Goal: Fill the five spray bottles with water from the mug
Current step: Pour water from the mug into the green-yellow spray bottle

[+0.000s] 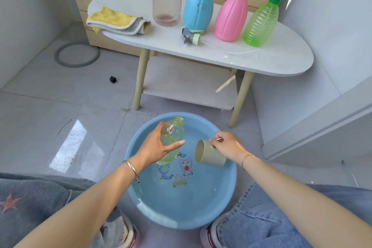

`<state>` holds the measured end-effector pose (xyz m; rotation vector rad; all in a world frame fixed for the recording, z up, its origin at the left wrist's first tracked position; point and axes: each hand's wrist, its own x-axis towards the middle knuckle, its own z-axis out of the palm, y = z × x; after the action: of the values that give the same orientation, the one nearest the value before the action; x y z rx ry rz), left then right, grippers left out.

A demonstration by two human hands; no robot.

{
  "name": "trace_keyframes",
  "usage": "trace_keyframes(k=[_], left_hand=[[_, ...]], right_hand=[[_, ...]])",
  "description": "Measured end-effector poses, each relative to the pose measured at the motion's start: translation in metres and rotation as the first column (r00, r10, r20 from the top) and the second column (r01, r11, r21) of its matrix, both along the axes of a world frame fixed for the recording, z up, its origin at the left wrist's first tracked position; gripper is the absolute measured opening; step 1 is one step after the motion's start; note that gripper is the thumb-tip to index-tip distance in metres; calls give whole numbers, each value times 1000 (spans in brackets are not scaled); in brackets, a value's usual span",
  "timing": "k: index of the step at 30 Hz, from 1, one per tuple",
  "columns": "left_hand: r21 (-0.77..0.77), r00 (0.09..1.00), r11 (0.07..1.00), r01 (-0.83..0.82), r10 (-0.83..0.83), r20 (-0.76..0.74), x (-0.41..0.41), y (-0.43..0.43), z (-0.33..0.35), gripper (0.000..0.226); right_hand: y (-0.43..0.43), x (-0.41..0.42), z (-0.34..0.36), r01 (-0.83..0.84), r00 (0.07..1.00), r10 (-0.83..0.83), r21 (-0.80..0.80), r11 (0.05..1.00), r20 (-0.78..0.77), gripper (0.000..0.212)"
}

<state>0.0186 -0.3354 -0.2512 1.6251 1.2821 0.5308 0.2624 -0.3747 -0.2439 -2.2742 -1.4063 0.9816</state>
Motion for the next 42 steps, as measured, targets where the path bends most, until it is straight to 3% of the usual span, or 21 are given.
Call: trace_keyframes(k=[8, 14, 26, 33, 38, 42], left_hand=[[10, 1000, 1000, -6, 6, -19, -1, -1, -3, 57], [20, 1000, 999, -25, 25, -10, -2, 5, -5, 57], [24, 999, 998, -53, 53, 7, -5, 10, -6, 72], [18, 997, 997, -74, 73, 35, -6, 14, -1, 76], [92, 992, 992, -89, 80, 94, -10, 21, 15, 68], [163, 987, 980, -117, 96, 132, -14, 26, 32, 65]], right_hand=[[-18, -28, -61, -15, 993, 15, -1, 1000, 120, 35], [-31, -27, -79, 38, 998, -42, 66, 997, 47, 40], [-35, -27, -92, 155, 983, -154, 4, 988, -98, 42], [-34, -27, -84, 311, 889, -309, -49, 949, -338, 47], [-29, -30, -62, 386, 812, -357, -34, 922, -461, 23], [-16, -24, -24, 424, 763, -323, 56, 904, -560, 25]])
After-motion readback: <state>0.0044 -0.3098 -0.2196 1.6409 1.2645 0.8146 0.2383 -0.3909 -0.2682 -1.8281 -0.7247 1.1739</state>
